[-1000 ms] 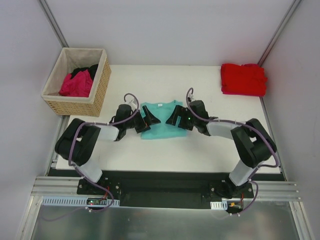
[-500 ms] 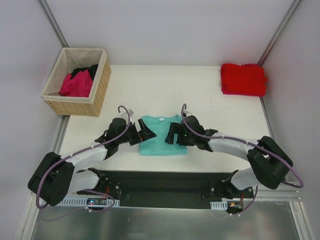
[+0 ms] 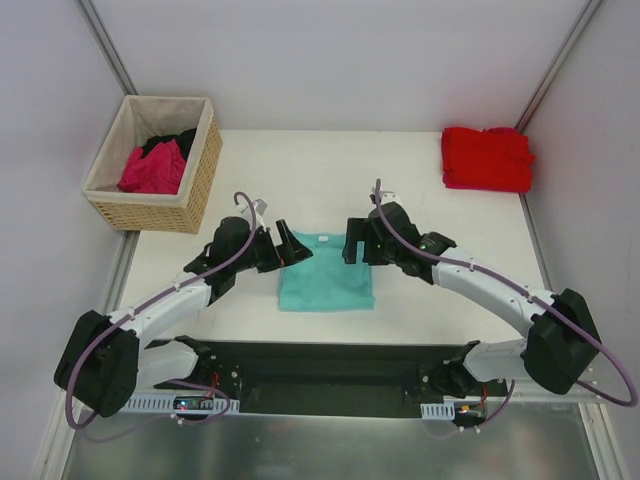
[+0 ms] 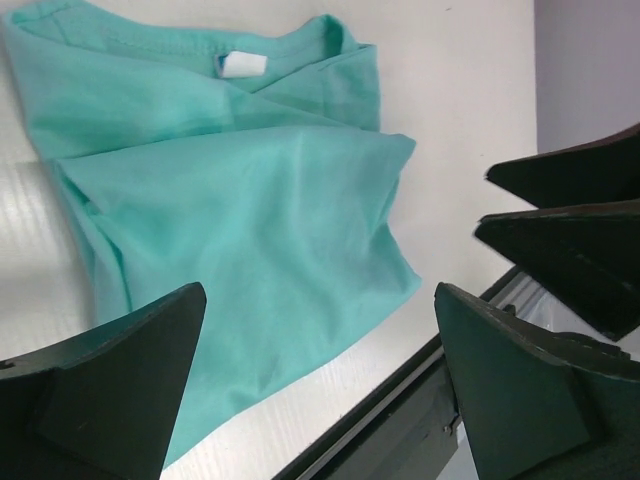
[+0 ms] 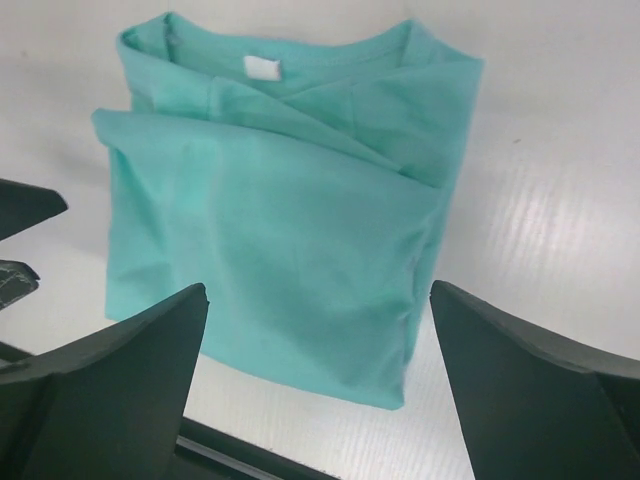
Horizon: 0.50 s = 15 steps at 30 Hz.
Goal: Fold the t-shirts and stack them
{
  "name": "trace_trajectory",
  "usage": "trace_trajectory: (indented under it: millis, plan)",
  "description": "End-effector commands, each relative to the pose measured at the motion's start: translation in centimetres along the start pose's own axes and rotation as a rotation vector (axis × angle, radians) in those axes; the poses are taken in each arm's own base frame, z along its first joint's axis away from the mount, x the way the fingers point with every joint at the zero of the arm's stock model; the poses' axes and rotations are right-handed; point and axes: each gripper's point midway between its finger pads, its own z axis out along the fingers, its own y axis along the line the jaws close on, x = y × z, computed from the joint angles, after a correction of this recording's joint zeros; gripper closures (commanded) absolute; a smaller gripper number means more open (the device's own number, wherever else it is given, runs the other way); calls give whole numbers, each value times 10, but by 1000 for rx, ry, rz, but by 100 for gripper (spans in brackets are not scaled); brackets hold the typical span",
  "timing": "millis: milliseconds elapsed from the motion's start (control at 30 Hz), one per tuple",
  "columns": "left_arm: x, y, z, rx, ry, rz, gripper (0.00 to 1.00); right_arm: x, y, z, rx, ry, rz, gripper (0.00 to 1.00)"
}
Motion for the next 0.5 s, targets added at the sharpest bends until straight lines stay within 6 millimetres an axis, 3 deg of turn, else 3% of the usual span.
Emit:
trace_trajectory:
  millis: [0, 167, 300, 467]
  plan:
    - [-3, 22, 6, -56, 17, 2, 1, -7, -40, -7, 118, 11, -16, 1]
    - [-6, 51, 7, -112, 16, -42, 1, -4, -63, 10, 130, 30, 5, 1]
    - [-11, 61, 8, -120, 12, -53, 1, -6, -64, 25, 106, 38, 6, 4]
    - [-14, 66, 12, -122, 7, -72, 1, -4, -57, 46, 72, 72, 37, 17]
